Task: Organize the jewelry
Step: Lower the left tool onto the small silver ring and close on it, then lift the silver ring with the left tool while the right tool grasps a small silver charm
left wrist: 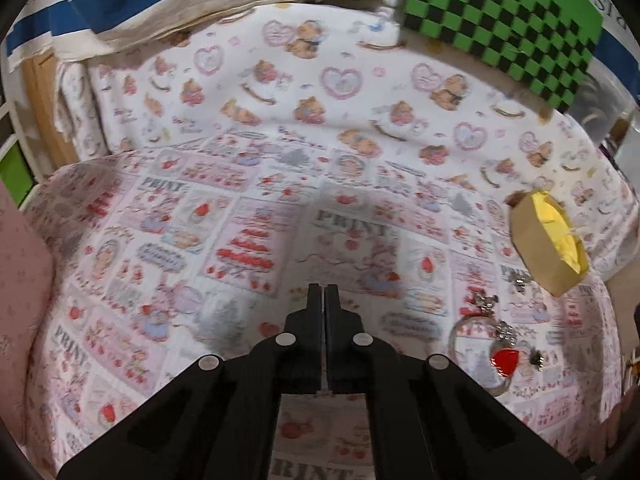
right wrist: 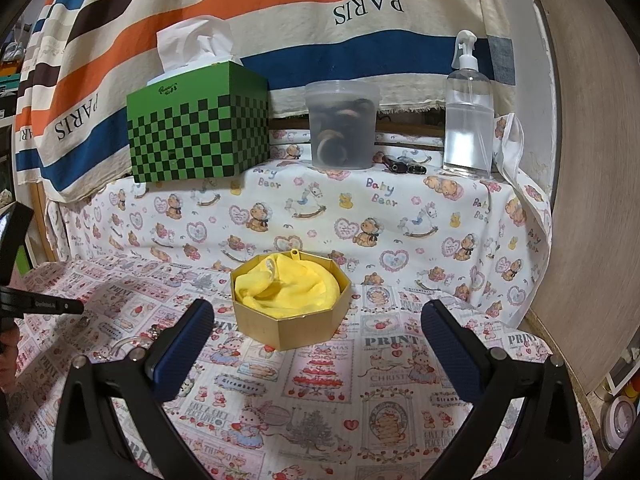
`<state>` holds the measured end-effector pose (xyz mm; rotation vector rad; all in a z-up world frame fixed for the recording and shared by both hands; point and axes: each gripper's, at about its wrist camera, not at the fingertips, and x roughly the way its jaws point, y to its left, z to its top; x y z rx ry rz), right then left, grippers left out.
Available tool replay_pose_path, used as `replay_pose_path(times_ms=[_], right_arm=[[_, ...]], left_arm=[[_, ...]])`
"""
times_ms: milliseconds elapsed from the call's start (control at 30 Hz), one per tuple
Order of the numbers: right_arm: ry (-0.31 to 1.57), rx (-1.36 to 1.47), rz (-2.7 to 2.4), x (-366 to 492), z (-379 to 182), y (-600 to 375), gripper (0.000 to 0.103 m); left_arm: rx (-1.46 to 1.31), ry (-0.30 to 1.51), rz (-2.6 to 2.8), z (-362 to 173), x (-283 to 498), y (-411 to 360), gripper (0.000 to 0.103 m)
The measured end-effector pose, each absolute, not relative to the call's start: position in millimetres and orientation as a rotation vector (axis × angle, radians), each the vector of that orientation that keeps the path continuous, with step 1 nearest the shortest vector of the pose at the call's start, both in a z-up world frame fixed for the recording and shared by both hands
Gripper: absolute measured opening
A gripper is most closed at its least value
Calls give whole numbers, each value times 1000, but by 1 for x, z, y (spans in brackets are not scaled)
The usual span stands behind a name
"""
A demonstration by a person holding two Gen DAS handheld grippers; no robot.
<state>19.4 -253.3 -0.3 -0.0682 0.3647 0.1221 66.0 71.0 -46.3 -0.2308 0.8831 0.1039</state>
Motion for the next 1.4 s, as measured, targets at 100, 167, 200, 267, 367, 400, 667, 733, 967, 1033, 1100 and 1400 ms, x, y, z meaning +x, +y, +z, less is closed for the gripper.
replay_pose_path(times_ms=[100, 167, 200, 267, 367, 400, 667, 733, 967, 1033, 1100, 1400], right_arm=[[364, -68, 122, 19, 0, -253, 103], [363, -70, 122, 19, 0, -253, 103], [363, -70, 122, 19, 0, -253, 103], [364, -69, 122, 19, -1, -253, 103], [366, -66, 122, 19, -1, -253, 103], [368, -65, 122, 20, -1, -253, 103], [374, -62, 123, 21, -2, -253, 103], [375, -62, 122, 21, -2, -253, 103], [420, -87, 142, 28, -5, -253, 103], [462, -113, 151, 33, -8, -248, 103], [529, -119, 203, 36, -10, -239, 103], [835, -9, 384, 55, -33, -195, 60]], left_arm=[[-175, 863, 138, -42, 64, 65, 6], [-100, 850, 203, -38, 62, 60, 29], [-85, 854, 217, -38, 61, 60, 37], [-99, 896, 201, -38, 62, 63, 36], [-122, 916, 175, -40, 62, 66, 36], [-124, 916, 177, -40, 62, 67, 36], [-185, 969, 136, -58, 71, 67, 20], [-188, 967, 138, -58, 72, 68, 20], [-230, 887, 101, -45, 62, 70, 20], [-225, 825, 95, -38, 57, 69, 20], [-221, 764, 79, -31, 51, 66, 20], [-227, 634, 74, -9, 38, 67, 20]])
